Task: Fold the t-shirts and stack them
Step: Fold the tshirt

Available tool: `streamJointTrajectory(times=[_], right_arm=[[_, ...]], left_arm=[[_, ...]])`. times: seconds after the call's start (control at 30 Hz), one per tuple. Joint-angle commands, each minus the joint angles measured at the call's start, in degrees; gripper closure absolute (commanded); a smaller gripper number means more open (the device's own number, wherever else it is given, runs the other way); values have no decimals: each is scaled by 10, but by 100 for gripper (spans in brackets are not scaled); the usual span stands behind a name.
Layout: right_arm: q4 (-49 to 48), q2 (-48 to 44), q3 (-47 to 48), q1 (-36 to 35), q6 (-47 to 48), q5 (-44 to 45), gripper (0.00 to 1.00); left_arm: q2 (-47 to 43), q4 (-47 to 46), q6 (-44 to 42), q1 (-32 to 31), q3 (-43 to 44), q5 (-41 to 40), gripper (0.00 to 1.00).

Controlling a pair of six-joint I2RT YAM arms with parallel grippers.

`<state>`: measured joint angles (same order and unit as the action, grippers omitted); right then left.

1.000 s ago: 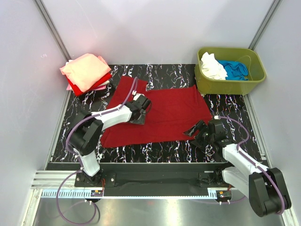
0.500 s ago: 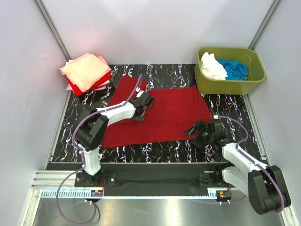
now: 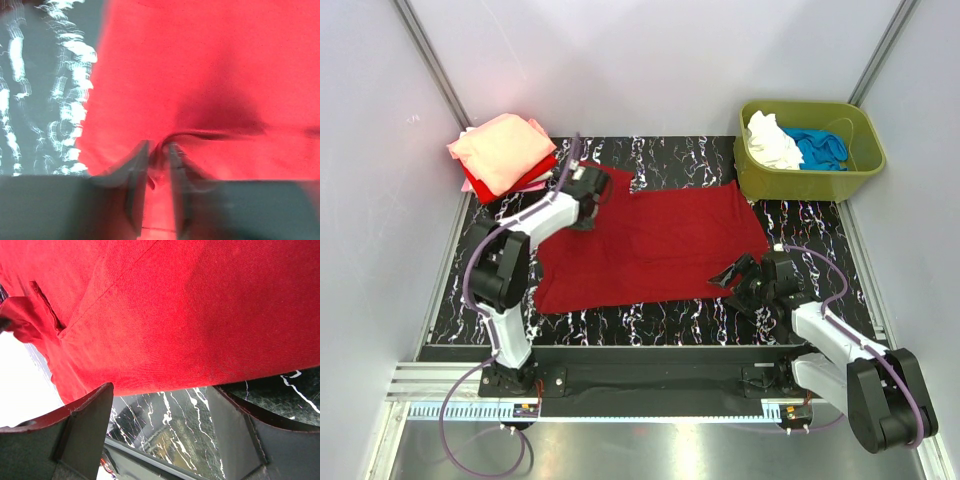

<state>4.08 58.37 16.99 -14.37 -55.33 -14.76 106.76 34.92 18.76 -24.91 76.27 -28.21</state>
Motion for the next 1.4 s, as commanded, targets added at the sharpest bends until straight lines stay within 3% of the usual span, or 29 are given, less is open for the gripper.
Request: streamJointTrajectory(times=[0.0, 0.07, 0.13, 0.2, 0.27, 0.43, 0.5, 0.67, 0.93, 1.13, 1.37], right_arm=[[-6, 6, 12, -6, 6, -5, 17], [-6, 8, 12, -5, 7, -7, 17], [-6, 6, 13, -6, 8, -8, 17], [-4, 0, 11, -5, 8, -6, 17], [16, -21, 12, -5, 6, 5, 16], [157, -96, 70, 3, 12, 83, 15], [268, -108, 112, 23, 11, 135, 14], [327, -96, 137, 186, 83, 92, 16], [307, 3, 155, 242, 96, 105, 25], [278, 96, 172, 254, 111, 108, 27], [222, 139, 159, 258, 112, 98, 34]], left_arm=[[-16, 28, -13, 55, 44, -31, 61], [-7, 45, -11, 72, 70, -24, 56], [-15, 73, 6, 86, 81, -23, 44], [-53, 81, 17, 86, 66, -15, 28], [-108, 89, 51, 86, 30, 15, 23], [-256, 68, 138, 86, -119, 149, 20], [-333, 52, 155, 88, -207, 186, 18], [-484, 17, 242, 95, -373, 261, 18], [-531, -1, 303, 112, -472, 301, 19], [-527, -20, 306, 138, -498, 296, 17], [-524, -36, 319, 144, -515, 283, 19]])
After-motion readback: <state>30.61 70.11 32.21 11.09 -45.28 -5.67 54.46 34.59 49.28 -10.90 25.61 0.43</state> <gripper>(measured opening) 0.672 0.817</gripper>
